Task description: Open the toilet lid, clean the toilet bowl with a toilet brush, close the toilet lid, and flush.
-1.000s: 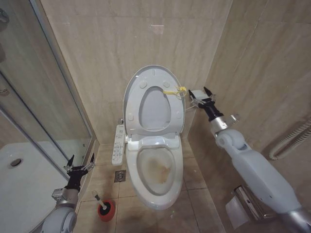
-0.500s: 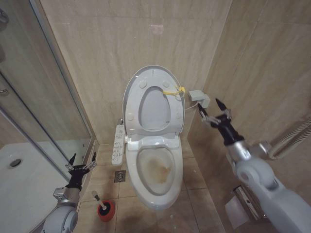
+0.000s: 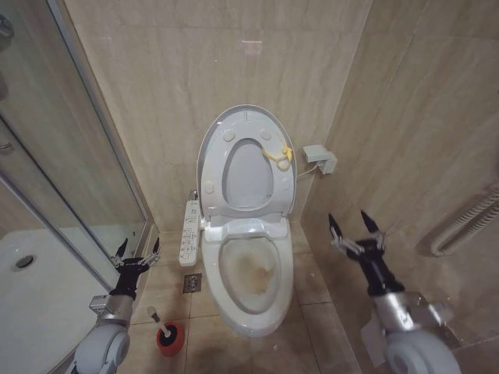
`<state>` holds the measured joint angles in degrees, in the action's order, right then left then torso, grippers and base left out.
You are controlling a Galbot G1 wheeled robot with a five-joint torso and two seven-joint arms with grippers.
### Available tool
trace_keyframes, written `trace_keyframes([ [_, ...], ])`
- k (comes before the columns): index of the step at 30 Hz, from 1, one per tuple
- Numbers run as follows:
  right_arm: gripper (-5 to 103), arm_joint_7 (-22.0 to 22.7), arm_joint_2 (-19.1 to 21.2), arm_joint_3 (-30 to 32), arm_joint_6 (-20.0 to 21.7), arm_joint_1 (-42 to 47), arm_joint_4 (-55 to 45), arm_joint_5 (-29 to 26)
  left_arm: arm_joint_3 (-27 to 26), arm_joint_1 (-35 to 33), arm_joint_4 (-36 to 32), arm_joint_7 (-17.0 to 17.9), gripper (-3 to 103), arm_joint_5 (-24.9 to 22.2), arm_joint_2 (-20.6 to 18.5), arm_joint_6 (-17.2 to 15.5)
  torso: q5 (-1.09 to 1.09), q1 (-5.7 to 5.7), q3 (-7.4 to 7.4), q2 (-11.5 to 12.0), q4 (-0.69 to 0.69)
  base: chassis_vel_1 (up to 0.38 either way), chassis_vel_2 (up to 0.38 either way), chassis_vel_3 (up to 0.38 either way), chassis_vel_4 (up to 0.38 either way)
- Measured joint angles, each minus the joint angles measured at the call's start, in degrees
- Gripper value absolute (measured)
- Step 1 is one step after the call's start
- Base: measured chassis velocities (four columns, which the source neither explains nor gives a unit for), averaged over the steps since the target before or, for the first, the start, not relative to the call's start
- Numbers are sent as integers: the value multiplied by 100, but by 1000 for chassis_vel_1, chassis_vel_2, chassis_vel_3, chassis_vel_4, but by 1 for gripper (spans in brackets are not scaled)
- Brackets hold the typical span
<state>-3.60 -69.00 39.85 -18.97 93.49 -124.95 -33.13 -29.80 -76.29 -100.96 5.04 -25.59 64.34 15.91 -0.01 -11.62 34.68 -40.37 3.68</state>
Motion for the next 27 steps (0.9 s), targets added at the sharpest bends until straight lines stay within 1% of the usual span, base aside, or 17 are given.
trace_keyframes([
  [2,100,148,-365,-58,-97,206,131,192,12,-77,14,-25,100,29,28,142,1,0,0,0,-1,0,0,0,0],
  [3,100,148,-365,-58,-97,206,131,192,12,-77,14,-25,100,29,28,142,1,0,0,0,-1,0,0,0,0],
  [6,100,86,-790,-146,-513,336,443,584,25,-260,28,-26,100,119,75,300,0,0,0,0,-1,0,0,0,0],
  [9,100,24,-885,-223,-699,341,594,758,55,-376,106,-3,100,239,74,339,0,-1,0,0,-1,0,0,0,0],
  [13,100,12,-875,-244,-788,175,724,772,89,-469,399,64,100,499,77,366,0,0,0,0,-2,0,0,0,0],
  [15,100,24,-838,-216,-796,33,791,689,83,-459,745,12,100,679,110,562,0,-1,1,1,-3,0,0,0,0],
  [16,100,24,-838,-216,-796,33,791,689,83,-459,745,12,100,679,110,562,0,-1,1,1,-3,0,0,0,0],
  [17,100,34,-828,-196,-789,-28,808,634,46,-429,983,-143,100,759,138,777,0,-1,1,1,-3,0,0,0,0],
  [19,100,53,-809,-150,-751,-116,836,543,-66,-370,1417,-692,100,782,167,1276,0,-2,1,1,-1,0,0,0,0],
  [20,100,57,-794,-134,-731,-145,847,515,-129,-337,1628,-1085,100,703,169,1523,0,-2,1,1,-2,0,0,0,0],
  [21,100,59,-777,-123,-717,-169,865,496,-176,-294,1870,-1596,100,534,160,1790,1,-2,1,1,-2,0,0,0,0],
  [22,100,59,-777,-123,-717,-169,865,496,-176,-294,1870,-1596,100,534,160,1790,1,-2,1,1,-2,0,0,0,0],
  [23,100,60,-754,-114,-701,-200,900,478,-232,-220,2227,-2331,100,282,141,2123,0,-2,1,1,-1,0,0,0,0],
  [24,100,62,-741,-110,-691,-230,936,465,-263,-152,2485,-2758,100,124,133,2338,0,-2,1,1,-1,0,0,0,0],
  [25,100,66,-733,-108,-687,-256,967,456,-282,-94,2699,-3025,100,32,134,2490,1,-1,1,1,0,0,0,0,0],
  [26,100,70,-723,-107,-685,-279,1001,445,-291,-56,2852,-3169,100,-19,140,2576,1,-1,1,1,0,0,0,0,0],
  [27,100,70,-723,-107,-685,-279,1001,445,-291,-56,2852,-3169,100,-19,140,2576,1,-1,1,1,0,0,0,0,0],
])
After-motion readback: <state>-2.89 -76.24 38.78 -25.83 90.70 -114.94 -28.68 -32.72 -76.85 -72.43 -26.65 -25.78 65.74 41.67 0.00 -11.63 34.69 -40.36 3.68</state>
